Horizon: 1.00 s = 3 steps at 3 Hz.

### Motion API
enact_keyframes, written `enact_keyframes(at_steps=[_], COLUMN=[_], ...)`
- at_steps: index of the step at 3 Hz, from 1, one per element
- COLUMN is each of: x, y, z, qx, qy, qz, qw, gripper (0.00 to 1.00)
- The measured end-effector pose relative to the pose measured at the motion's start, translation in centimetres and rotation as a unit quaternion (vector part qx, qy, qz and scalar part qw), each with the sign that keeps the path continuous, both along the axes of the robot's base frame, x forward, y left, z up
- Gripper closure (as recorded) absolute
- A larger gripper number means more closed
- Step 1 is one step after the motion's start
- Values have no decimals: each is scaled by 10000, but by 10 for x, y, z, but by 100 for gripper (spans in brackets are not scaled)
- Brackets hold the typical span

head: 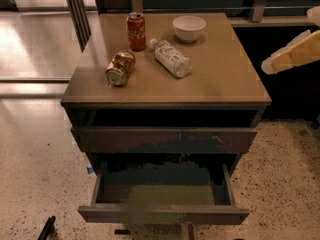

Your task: Place orange can into middle drawer

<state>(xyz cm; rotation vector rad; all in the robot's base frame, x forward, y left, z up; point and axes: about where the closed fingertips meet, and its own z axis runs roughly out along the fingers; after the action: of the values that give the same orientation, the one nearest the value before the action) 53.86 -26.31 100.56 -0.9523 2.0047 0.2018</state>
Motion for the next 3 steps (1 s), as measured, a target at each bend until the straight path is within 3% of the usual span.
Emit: enact_keyframes(at_steps=[1,2,3], x=[44,98,128], y=[14,26,34], z=[2,7,12], qx=[448,1133,1702], qy=[122,210,177], qz=[-361,-783,-1191], qw=[9983,9902,9780], gripper=[0,0,0])
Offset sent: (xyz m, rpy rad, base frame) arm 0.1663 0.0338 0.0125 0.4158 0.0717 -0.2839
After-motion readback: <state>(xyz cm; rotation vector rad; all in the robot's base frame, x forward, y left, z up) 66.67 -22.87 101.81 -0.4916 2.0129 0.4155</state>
